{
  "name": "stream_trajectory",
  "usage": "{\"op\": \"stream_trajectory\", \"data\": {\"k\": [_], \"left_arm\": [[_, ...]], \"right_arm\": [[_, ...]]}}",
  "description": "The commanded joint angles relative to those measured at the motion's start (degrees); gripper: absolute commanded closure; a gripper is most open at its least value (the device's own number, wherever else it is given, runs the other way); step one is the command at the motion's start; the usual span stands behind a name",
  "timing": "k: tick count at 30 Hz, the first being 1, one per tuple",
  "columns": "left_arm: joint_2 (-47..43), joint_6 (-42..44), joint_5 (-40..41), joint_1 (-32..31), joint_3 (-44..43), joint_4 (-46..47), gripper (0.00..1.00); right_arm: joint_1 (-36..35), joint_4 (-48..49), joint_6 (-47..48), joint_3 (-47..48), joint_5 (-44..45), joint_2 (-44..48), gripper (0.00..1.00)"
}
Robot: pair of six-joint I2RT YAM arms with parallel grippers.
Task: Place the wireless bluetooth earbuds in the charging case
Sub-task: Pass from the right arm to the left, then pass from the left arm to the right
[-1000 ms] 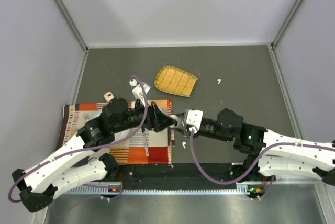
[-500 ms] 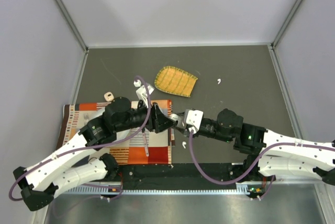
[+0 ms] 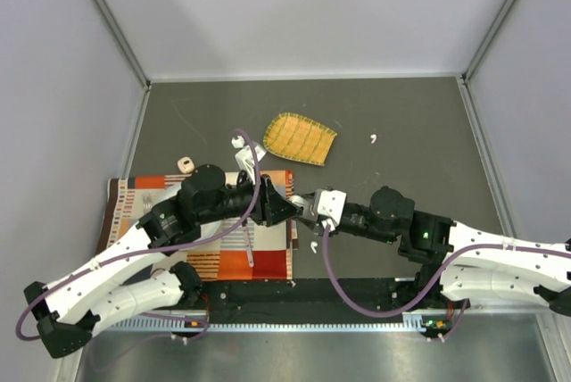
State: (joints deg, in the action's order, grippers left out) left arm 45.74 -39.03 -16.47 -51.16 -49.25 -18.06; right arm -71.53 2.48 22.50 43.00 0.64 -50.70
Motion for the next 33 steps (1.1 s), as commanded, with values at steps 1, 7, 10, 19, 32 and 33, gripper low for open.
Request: {"op": "stream_trajectory", "data": {"k": [1,7,10,19,32,33], "left_arm": [[0.76,0.53,-0.49,-0.17,-0.05,2.95,0.55],[1.55,0.71,-1.46,-0.17,-0.23,2.95,0.55],[2.08,0.71,-2.25,-0.17,-0.49,2.95,0.55],[2.16,0.97,-2.69,-0.26,-0.14,2.95,0.94],[-5.82,11.50,15.13,-0.17,-1.90,-6.01,1.00],[-8.36,12.30,15.93,-0.17,-1.72,-6.37,1.00]], "right_arm": [[-1.07,4.46,0.53,-0.11,-1.96,1.13,1.00],[-1.07,4.73,1.05,-0.38,-1.26,1.21,1.00],[-1.16,5.08,1.14,-0.55,-0.82,1.21,1.00],[-1.16,5.60,1.76,-0.99,0.76,1.39,1.00],[-1.16,-2.21,-15.00,3.05,7.15,4.72,0.08],[-1.16,-2.39,-17.90,3.23,9.27,5.60,0.03]]}}
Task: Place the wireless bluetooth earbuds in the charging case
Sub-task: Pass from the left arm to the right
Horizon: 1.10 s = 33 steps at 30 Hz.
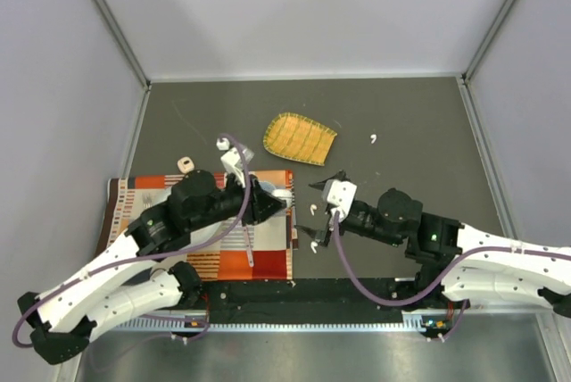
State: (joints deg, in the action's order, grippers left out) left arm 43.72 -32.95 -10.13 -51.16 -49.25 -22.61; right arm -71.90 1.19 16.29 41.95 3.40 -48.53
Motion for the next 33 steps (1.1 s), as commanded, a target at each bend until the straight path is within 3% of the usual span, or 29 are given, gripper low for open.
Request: {"op": "stream_trajectory", "data": {"k": [1,6,9,13,14,19,24,33], "left_arm": [[-7.59,6.93,12.74,-0.17,-1.46,-1.91,1.00],[-15.93,13.78,16.63,-0.17,2.75,3.25,1.00],[-18.84,18.26,13.58,-0.17,5.57,9.05,1.00],[-19.38,22.13,8.57,-0.17,7.42,13.46,1.00],[-18.94,23.62,7.42,-0.17,7.85,13.99,1.00],[-19.99,26.27,4.60,-0.26,8.82,17.59,1.00],[-21.40,28.90,4.77,-0.26,8.56,17.78,1.00],[-19.64,28.47,1.96,-0.17,8.12,19.36,1.00]], "right_arm": [[-0.79,-2.76,-18.16,4.54,8.53,4.75,0.01],[1.30,-4.79,-35.42,7.70,11.73,6.35,0.01],[5.87,-5.24,-46.42,11.74,-1.43,2.93,0.01],[10.88,-7.35,-63.17,16.84,-8.90,-3.49,0.01],[11.95,-4.99,-66.27,17.02,-14.42,-5.85,0.01],[15.47,2.75,-82.79,14.66,-23.51,-10.09,0.01],[15.56,14.33,-91.26,11.66,-27.47,-13.16,0.01],[15.56,19.90,-97.06,11.57,-29.68,-18.00,0.01]]}}
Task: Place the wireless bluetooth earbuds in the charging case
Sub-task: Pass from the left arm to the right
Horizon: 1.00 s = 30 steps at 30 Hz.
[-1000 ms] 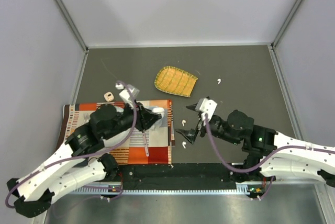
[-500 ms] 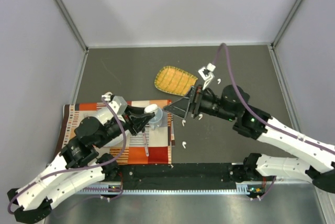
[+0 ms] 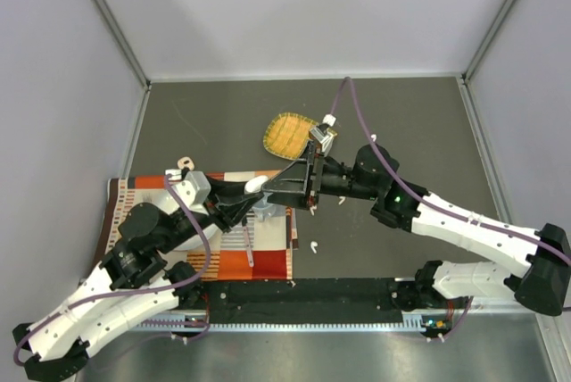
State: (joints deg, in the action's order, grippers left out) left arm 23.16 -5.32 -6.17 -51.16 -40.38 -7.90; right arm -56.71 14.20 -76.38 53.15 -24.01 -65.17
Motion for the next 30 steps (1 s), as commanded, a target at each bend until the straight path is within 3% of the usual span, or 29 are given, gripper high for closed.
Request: {"op": "stream_trajectory", "data": {"k": [1,8,14,20,25,30], "left_arm": [[0.92,0.75,-2.26,-0.26,-0.75,4.74,1.00],[0.92,-0.57,-3.93,-0.26,-0.40,5.97,1.00],[1.10,-1.01,-5.16,-0.17,-0.23,5.88,1.00],[1.36,-0.83,-4.90,-0.26,-0.05,5.88,1.00],[1.45,-0.92,-3.93,-0.17,0.04,5.09,1.00],[1.54,-1.01,-2.53,-0.26,0.13,3.95,1.00]], "right_arm": [[0.37,7.94,-5.52,-0.58,-1.83,-1.45,0.01],[0.54,9.62,-7.20,-2.70,0.63,-2.07,0.06],[1.07,12.69,-9.14,-2.61,0.02,-3.47,0.18],[1.07,13.67,-10.02,-2.17,-1.21,-4.53,0.37],[1.07,13.84,-10.72,-2.34,-2.09,-4.44,0.43],[1.07,14.28,-12.48,-2.52,-3.14,-4.44,0.57]]}}
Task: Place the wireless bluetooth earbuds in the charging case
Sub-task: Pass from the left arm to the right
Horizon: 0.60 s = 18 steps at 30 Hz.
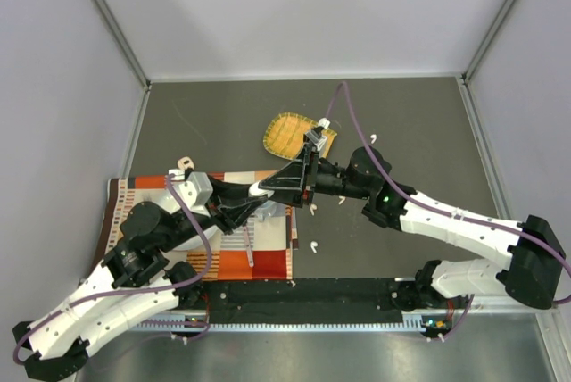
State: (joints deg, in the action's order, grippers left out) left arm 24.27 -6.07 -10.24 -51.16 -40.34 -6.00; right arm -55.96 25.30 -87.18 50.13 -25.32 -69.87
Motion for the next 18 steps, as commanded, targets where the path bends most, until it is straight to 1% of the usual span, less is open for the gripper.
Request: {"op": "stream_trajectory", "data": {"k": [1,2,3,4,5,9,11,14,16,17,18], "left_arm": [[0.34,-0.26,1.89,-0.17,0.08,1.96,1.00],[0.34,-0.18,1.98,-0.26,0.08,1.78,1.00],[0.42,-0.17,2.15,-0.26,0.08,1.69,1.00],[0.34,-0.09,2.24,-0.26,0.17,1.69,1.00],[0.42,-0.17,2.15,-0.26,0.17,1.69,1.00],[0.34,0.00,2.07,-0.26,0.17,1.61,1.00],[0.43,0.09,2.07,-0.26,0.17,1.61,1.00],[0.51,0.09,1.89,-0.17,0.17,1.61,1.00],[0.60,0.18,1.98,-0.26,0.08,1.61,1.00],[0.69,0.09,1.89,-0.26,0.08,1.43,1.00],[0.60,0.09,1.89,-0.17,0.08,1.34,1.00]], "right_arm": [[0.33,3.96,-2.03,0.41,-2.10,0.17,0.62],[0.33,4.23,-2.73,0.23,-2.36,0.26,0.65],[0.33,4.32,-2.91,0.23,-2.80,0.26,0.61],[0.33,3.97,-3.09,0.23,-3.06,0.34,0.55],[0.33,3.71,-3.35,0.41,-3.24,0.43,0.47],[0.33,3.27,-3.35,0.32,-3.16,0.52,0.47],[0.33,3.35,-3.52,0.41,-3.24,0.43,0.50],[0.33,3.35,-3.61,0.50,-3.33,0.34,0.49],[0.33,3.44,-3.79,0.41,-3.33,0.26,0.52],[0.33,3.70,-3.96,0.32,-3.33,0.26,0.56],[0.33,4.31,-4.05,0.15,-3.24,0.26,0.58]]}}
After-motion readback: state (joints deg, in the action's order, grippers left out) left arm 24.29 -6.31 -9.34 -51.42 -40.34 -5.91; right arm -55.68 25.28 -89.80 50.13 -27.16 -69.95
